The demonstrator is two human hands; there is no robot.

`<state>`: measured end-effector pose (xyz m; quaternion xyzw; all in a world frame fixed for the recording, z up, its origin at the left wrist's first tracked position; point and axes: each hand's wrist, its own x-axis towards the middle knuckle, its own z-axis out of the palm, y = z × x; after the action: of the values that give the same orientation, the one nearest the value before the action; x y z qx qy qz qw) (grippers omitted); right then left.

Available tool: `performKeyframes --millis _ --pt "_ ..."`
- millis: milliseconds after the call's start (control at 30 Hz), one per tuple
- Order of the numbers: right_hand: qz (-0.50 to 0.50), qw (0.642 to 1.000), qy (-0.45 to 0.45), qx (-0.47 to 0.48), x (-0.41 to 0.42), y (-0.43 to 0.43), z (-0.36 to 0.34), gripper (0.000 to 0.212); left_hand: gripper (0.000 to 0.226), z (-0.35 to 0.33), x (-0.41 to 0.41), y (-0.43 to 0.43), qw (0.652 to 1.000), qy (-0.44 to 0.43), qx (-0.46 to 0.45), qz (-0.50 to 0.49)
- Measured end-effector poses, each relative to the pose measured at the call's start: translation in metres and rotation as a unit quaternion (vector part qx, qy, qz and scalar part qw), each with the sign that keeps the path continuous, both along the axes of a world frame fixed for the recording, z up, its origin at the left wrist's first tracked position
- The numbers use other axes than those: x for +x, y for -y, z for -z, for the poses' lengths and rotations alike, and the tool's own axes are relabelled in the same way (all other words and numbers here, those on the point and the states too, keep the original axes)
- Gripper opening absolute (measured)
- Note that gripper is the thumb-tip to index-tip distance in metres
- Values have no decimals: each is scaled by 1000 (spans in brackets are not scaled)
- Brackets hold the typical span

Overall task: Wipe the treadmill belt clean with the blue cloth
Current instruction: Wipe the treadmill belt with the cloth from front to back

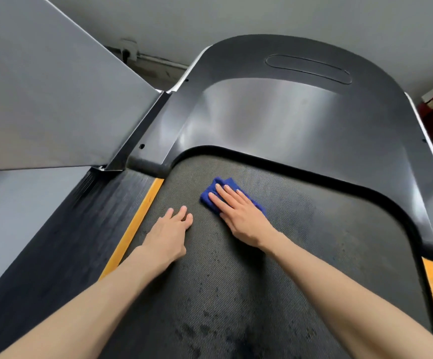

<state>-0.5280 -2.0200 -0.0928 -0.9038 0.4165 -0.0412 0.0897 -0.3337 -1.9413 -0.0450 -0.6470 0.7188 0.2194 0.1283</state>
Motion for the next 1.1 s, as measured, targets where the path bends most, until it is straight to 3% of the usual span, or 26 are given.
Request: performKeyframes --millis 67,167,200,233,333,367,433,533,567,633,700,733,833,900,1000,1033,1100 --pt "8 1000 10 5 -8 15 1 55 78 1 1 0 999 -2 21 -23" --pt "257 964 72 4 19 31 1 50 80 -1 9 1 998 -30 48 -31" --pt "288 953 90 3 39 30 -3 50 81 -2 10 1 998 -36 48 -32" --pt "251 961 112 2 57 27 -4 48 81 -3 10 1 998 -40 44 -36" --pt "-3 996 85 31 76 20 -1 48 82 -7 5 2 998 -33 34 -49" --pt "-15 996 76 43 72 24 -1 49 82 -9 5 2 998 -31 36 -52" --pt "81 993 86 29 71 36 1 51 82 -11 5 2 997 -33 39 -55" --pt "277 958 79 12 91 39 -4 58 82 -11 5 4 997 -36 40 -56" --pt "261 962 78 10 96 38 -6 59 83 -12 4 6 997 -28 42 -54" --pt "92 992 82 8 92 37 -6 60 83 -14 3 8 997 -10 49 -52" --pt "-39 998 43 30 69 46 -12 63 83 -14 3 9 997 -11 55 -51" --pt "-24 999 38 29 65 55 -12 64 83 -13 4 9 997 -16 56 -51" --pt "191 979 76 7 93 48 -11 62 82 -14 6 8 997 -16 51 -48" --pt "176 981 83 19 122 33 -8 60 80 -16 6 8 998 -10 42 -44" --pt "18 998 62 14 105 40 -8 61 82 -16 6 9 998 1 50 -33" --pt "26 997 66 12 94 49 -7 60 83 -16 7 9 998 -1 53 -33" --pt "155 984 84 3 86 60 -5 59 84 -14 7 8 998 -5 58 -35"
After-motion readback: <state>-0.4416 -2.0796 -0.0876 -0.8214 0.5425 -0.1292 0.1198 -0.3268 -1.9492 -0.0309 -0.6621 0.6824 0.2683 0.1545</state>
